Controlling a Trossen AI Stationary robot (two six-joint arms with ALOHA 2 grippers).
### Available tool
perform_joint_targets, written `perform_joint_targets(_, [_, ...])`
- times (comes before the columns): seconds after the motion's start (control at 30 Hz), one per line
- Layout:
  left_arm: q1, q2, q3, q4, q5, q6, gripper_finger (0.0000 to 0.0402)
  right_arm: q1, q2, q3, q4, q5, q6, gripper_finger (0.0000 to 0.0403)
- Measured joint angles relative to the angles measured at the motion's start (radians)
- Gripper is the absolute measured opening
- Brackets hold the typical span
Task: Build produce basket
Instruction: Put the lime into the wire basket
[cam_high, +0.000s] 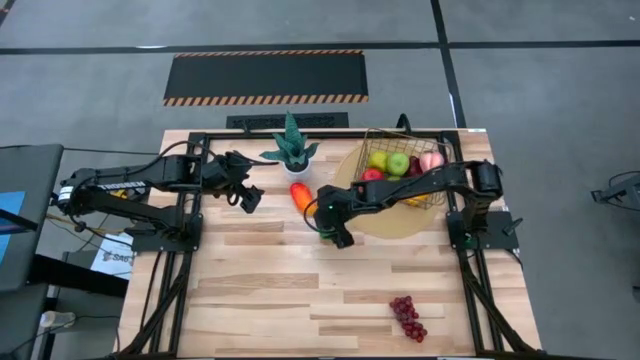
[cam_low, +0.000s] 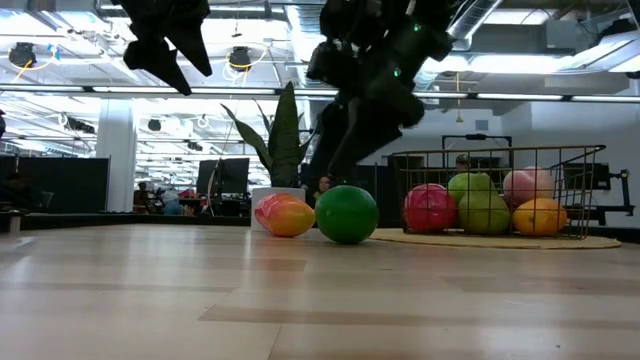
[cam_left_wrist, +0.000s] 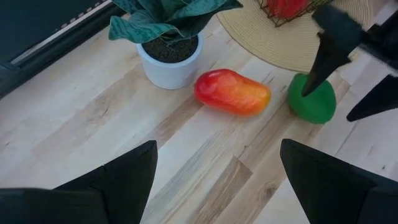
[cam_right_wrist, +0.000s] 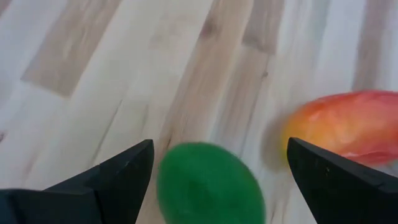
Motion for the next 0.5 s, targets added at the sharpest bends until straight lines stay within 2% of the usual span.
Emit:
perform_joint_targets(0.13, [0.0,0.0,0.0,-0.002,-0.002,-0.003,0.0327,0.0,0.017,0.001,-0.04,0.0,-0.059,0.0384])
perform_joint_targets(0.5, [0.0,0.0,0.0,-0.015,-0.044,-0.015,0.0327,-0.029,0.029,0.003,-0.082,-0.001,-0.097,0.0384])
